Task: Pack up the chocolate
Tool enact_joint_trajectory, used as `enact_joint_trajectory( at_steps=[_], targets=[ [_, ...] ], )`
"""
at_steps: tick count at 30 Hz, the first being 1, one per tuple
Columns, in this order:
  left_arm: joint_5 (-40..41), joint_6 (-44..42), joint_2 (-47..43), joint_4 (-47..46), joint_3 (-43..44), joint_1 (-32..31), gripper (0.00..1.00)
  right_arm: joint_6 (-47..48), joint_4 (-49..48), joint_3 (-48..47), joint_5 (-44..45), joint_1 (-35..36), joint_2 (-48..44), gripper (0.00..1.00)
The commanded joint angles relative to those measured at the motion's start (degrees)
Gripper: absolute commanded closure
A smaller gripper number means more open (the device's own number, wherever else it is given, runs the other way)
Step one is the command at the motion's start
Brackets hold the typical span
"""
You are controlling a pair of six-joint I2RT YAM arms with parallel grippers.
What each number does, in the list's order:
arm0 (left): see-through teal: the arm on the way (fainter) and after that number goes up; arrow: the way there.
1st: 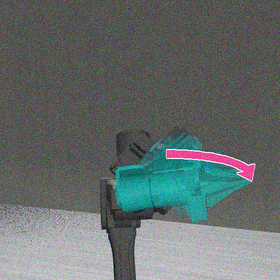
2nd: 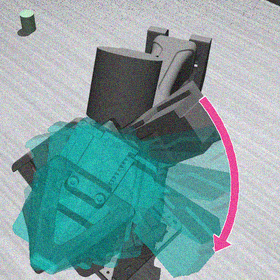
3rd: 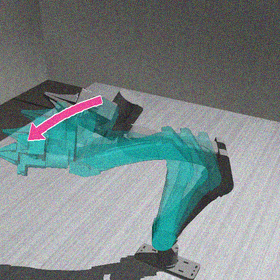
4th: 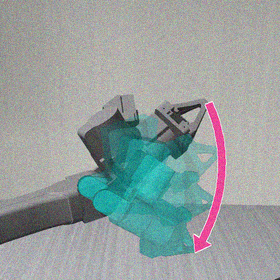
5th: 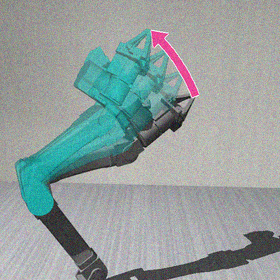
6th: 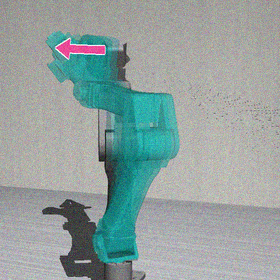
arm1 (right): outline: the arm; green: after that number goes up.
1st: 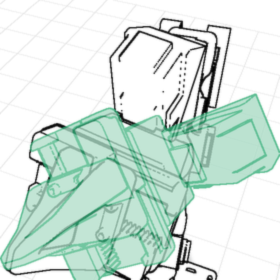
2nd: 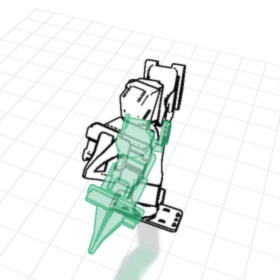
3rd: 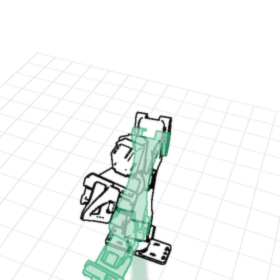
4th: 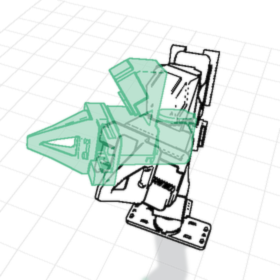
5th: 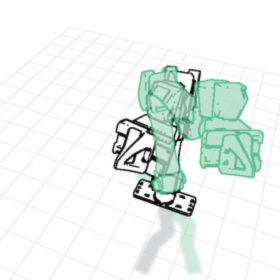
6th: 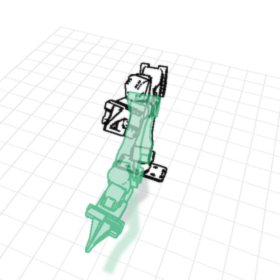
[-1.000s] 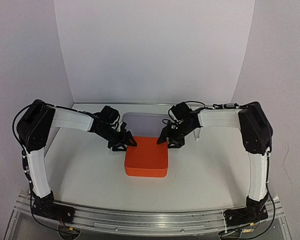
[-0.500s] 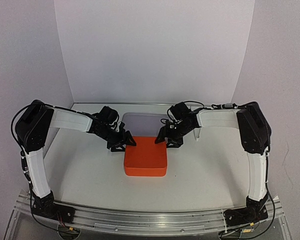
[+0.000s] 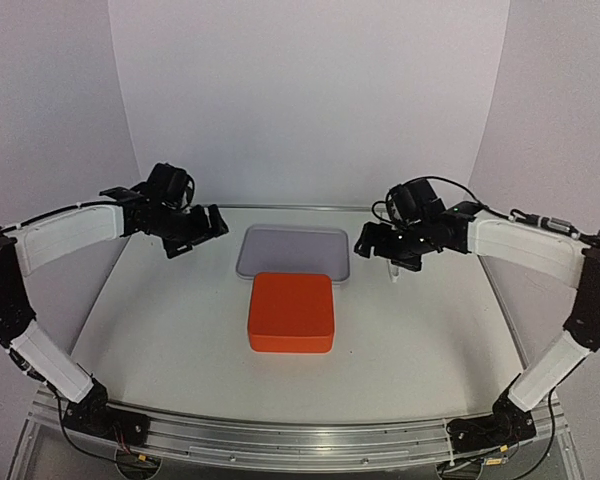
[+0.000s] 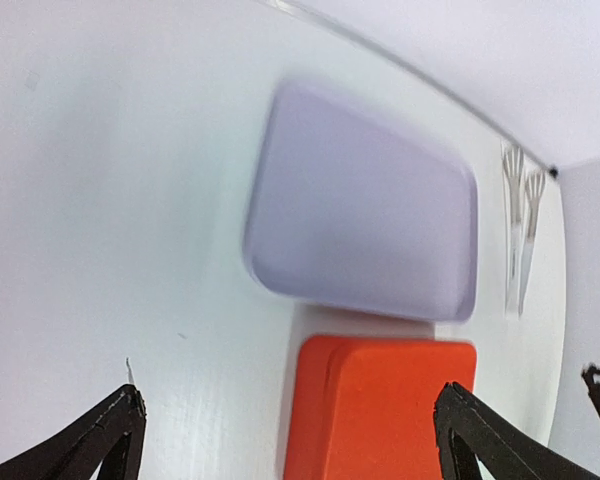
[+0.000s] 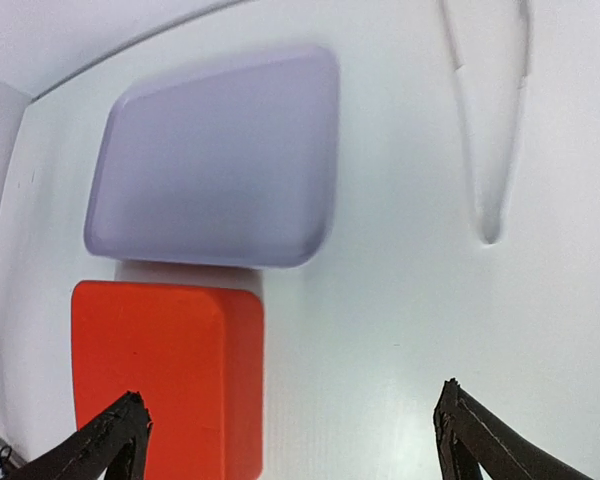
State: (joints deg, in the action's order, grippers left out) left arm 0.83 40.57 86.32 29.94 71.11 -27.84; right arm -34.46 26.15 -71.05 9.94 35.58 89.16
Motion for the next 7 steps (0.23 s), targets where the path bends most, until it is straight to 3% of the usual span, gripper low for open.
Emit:
enact_joint_trajectory(
  at_steps=[1, 7],
  targets=[
    [9.31, 1.17, -8.04, 3.69, -4.68, 6.66, 0.0, 2.02, 2.33, 6.18, 16.59, -0.39, -8.27, 0.04],
    [10.05, 1.93, -12.64, 1.01, -9.44, 7.27, 0.0, 2.77, 2.3, 9.8, 19.39, -0.37, -11.63, 0.03]
  ],
)
